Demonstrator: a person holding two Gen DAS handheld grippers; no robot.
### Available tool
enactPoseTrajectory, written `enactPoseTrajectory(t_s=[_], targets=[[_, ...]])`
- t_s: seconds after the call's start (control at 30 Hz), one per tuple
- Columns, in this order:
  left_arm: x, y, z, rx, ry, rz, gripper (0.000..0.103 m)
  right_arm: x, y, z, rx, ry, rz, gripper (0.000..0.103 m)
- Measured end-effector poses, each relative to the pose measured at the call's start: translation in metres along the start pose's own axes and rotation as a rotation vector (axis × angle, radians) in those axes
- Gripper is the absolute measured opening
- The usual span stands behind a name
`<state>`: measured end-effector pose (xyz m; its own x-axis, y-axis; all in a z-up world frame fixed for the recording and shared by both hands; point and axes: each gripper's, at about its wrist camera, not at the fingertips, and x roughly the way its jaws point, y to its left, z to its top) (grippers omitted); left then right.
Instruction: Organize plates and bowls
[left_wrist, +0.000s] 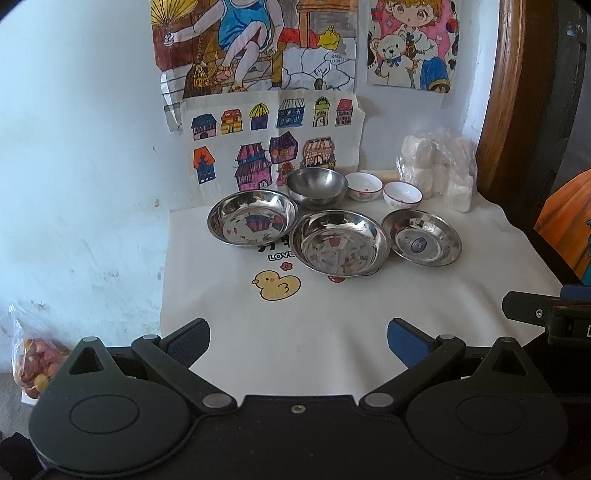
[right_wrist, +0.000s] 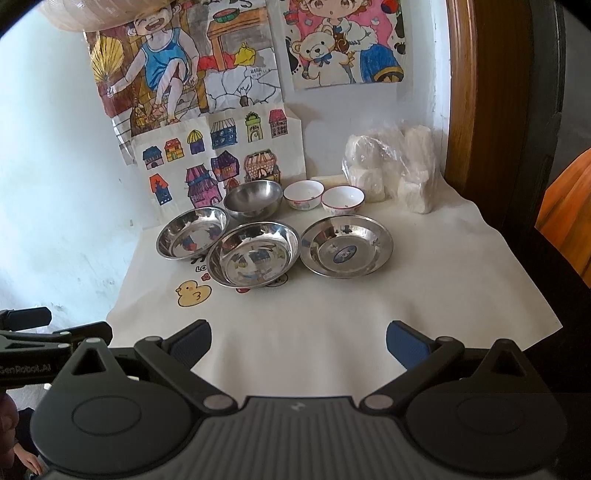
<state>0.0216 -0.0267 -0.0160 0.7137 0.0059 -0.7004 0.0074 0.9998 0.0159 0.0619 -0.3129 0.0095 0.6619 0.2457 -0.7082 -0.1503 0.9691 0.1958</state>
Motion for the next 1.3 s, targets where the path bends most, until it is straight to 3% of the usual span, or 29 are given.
enactPoseTrajectory(t_s=[0.5, 0.9, 1.3], targets=[[0.046, -0.017, 0.021, -0.051, 0.092, 0.05, 0.102, 0.044, -0.03, 0.022, -0.024, 0.077, 0.043, 0.103], [0.091, -0.038, 0.047, -0.213, 0.171, 0.143, 0.102, 0.104, -0.065, 0.068, -0.119, 0.151, 0.139, 0.103], [0.114, -0.023, 0.066, -0.263, 0.232, 0.223, 0.102, 0.144, -0.059, 0.085, -0.131, 0.199, 0.214, 0.103]])
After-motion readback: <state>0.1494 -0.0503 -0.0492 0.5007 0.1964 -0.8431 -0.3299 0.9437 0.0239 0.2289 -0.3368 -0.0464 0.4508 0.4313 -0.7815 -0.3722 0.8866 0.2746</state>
